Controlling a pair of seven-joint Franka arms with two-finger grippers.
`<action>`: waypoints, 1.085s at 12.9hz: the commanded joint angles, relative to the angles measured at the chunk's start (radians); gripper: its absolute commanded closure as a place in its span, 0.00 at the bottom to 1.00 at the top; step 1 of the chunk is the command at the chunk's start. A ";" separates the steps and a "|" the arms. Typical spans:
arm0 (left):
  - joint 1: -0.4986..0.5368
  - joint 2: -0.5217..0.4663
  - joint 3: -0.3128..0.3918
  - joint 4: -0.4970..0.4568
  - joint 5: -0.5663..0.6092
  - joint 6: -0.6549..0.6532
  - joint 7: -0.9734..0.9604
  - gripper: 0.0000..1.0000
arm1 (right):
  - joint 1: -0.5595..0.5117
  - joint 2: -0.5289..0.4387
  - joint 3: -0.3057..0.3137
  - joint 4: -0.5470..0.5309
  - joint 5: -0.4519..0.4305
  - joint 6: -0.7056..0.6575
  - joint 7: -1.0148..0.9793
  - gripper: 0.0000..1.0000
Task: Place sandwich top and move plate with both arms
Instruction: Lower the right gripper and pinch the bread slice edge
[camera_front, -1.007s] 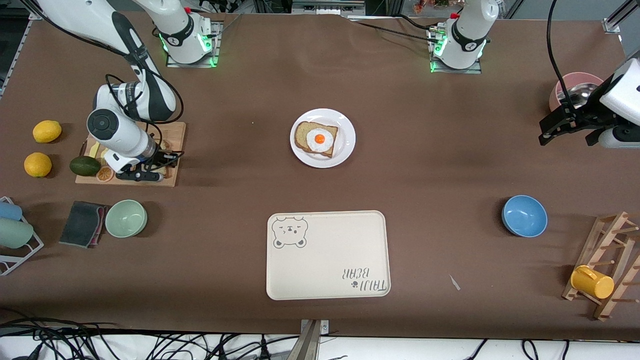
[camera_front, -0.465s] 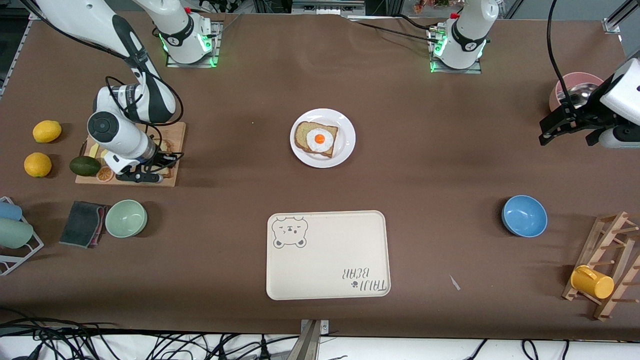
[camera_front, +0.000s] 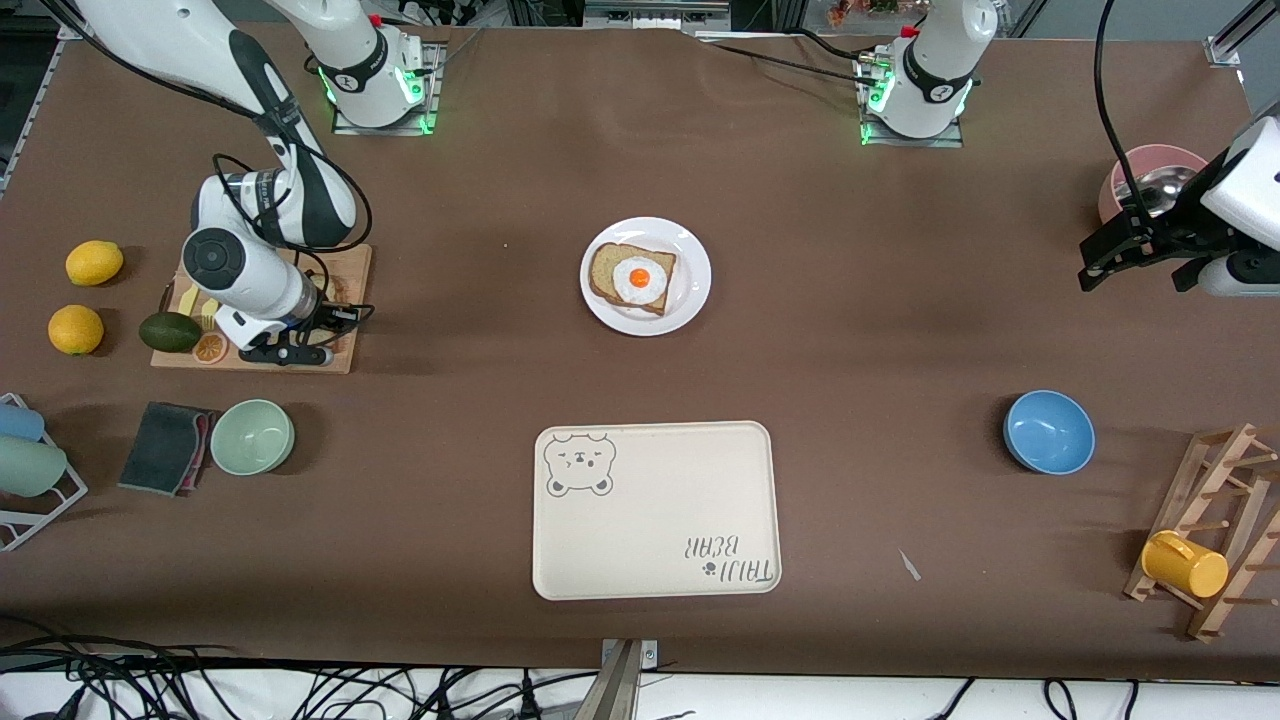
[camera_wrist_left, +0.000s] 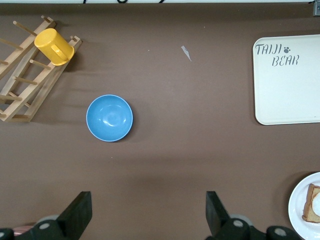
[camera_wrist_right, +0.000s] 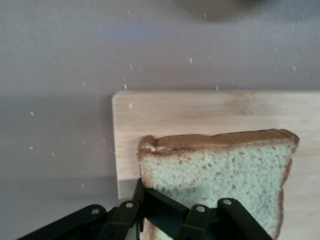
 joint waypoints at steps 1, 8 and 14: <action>0.000 0.015 0.001 0.033 0.002 -0.018 0.008 0.00 | -0.002 -0.017 -0.004 0.055 -0.013 -0.114 -0.007 1.00; 0.000 0.015 0.001 0.033 0.002 -0.018 0.008 0.00 | 0.019 -0.005 0.001 0.150 -0.095 -0.236 0.040 0.49; 0.000 0.015 0.001 0.033 0.002 -0.018 0.008 0.00 | 0.035 0.034 0.004 0.150 -0.123 -0.185 0.087 0.03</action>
